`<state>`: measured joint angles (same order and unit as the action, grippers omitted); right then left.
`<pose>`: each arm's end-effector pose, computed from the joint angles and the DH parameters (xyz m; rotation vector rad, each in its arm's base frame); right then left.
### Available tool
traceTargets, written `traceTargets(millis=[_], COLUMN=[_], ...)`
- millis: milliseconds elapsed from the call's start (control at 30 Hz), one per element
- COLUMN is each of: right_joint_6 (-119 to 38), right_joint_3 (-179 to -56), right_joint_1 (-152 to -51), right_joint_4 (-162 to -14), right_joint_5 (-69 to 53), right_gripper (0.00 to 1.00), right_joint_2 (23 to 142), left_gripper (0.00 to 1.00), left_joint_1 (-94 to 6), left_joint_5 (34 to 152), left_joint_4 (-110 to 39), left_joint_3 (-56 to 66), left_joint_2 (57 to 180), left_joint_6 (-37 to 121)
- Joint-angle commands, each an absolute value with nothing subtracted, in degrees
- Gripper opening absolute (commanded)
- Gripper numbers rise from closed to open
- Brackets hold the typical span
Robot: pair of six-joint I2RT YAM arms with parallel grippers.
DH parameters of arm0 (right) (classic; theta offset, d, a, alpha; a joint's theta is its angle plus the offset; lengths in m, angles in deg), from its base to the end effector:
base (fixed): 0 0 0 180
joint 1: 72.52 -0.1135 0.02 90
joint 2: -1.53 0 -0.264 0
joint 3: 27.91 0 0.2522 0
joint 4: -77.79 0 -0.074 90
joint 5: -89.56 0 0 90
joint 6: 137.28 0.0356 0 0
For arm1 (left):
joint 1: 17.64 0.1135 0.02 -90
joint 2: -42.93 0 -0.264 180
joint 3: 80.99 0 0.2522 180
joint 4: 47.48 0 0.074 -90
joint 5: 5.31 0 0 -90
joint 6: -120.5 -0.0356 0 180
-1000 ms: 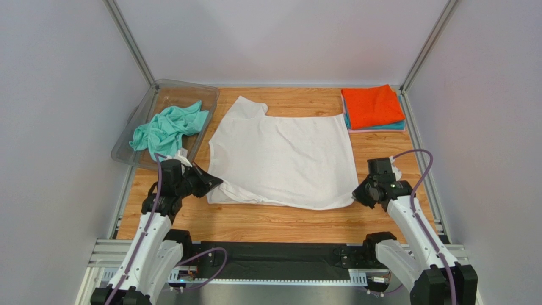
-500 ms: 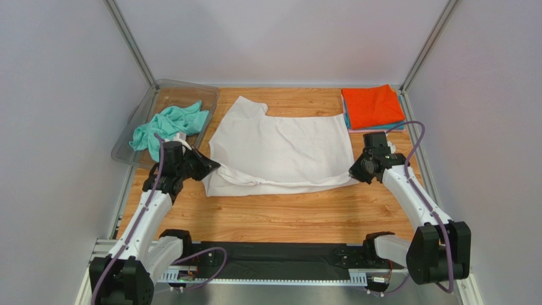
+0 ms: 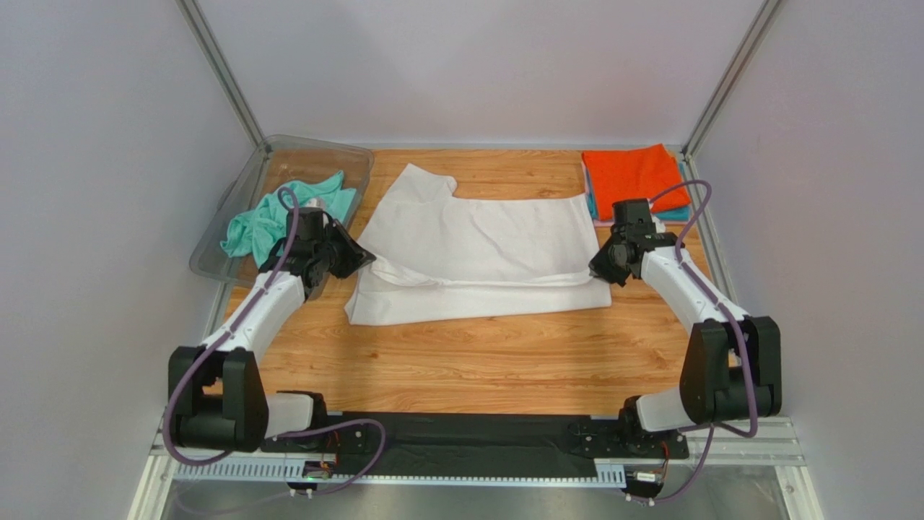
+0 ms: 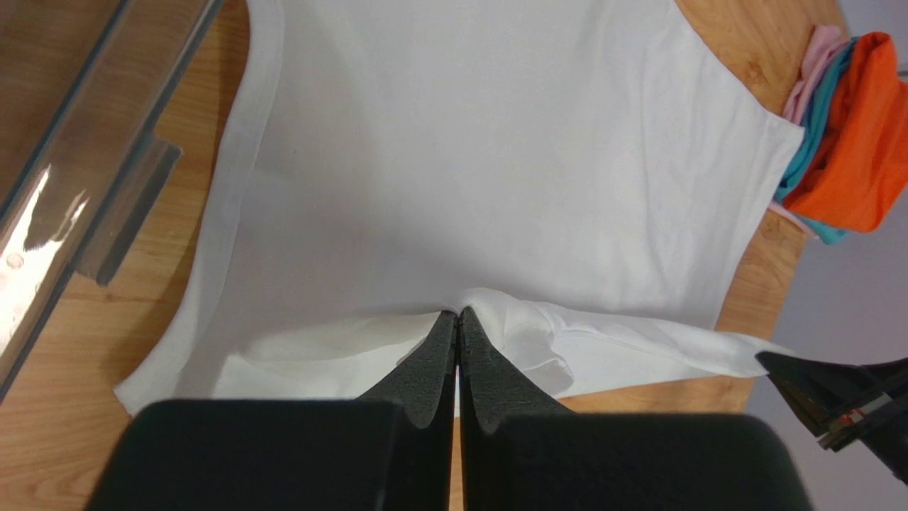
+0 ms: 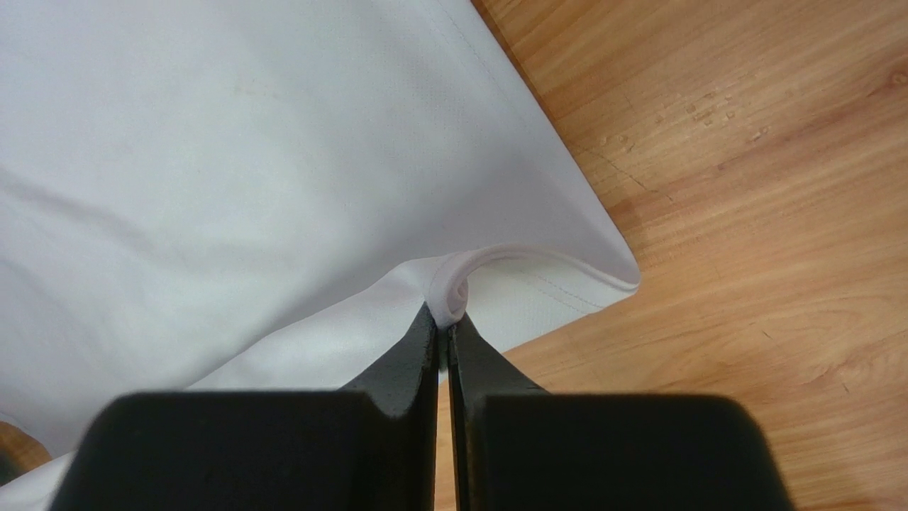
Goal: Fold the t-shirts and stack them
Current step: Fold the tshirt
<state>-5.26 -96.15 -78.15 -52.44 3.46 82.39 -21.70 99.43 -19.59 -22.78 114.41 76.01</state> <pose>0.2738 0.0246 0.2220 0.8543 2.5277 0.1817 0.2619 -0.0277 0.2346 -0.7084 2.2655 -0.7293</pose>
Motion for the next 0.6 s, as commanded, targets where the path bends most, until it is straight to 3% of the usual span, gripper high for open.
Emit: traceTargets(millis=[0, 167, 233, 267, 300, 333, 367, 400, 567], right_joint_6=[-6.5, -7.4, -7.9, -8.3, -9.1, -9.6, -10.1, -10.4, -13.0], right_joint_3=[-99.6, -102.8, -104.2, -105.5, -106.3, -106.8, -107.1, -107.0, -104.6], right_joint_1=[-77.5, -76.8, -76.7, -76.7, -76.7, -76.7, -76.7, -76.7, -77.2], right_joint_4=[-55.9, -56.6, -56.4, -56.0, -55.5, -54.8, -54.5, -54.3, -54.4], right_joint_5=[3.9, 4.7, 5.3, 5.3, 5.5, 6.1, 6.1, 6.4, 4.8], right_gripper=[0.01, 0.06, 0.14, 0.19, 0.23, 0.37, 0.43, 0.54, 0.87], right_joint_2=[85.2, 90.5, 92.1, 92.5, 92.8, 92.9, 92.2, 91.6, 87.1], left_gripper=[0.00, 0.01, 0.30, 0.39, 0.60, 0.82, 0.99, 1.00, 1.00], left_joint_1=[-21.8, -21.8, -21.8, -21.8, -21.9, -22.2, -22.6, -23.6, -26.7], left_joint_5=[97.4, 95.1, 95.9, 97.2, 98.0, 98.7, 99.3, 99.3, 100.1], left_joint_4=[-22.6, -22.0, -20.2, -19.8, -19.7, -19.8, -19.7, -19.4, -18.0], left_joint_3=[-19.3, -14.0, -11.3, -10.5, -10.1, -9.7, -9.6, -9.5, -10.6], left_joint_2=[118.0, 125.9, 128.5, 129.0, 129.3, 129.1, 128.8, 127.8, 123.8], left_joint_6=[73.2, 70.8, 69.6, 69.3, 69.1, 68.4, 68.0, 67.7, 66.8])
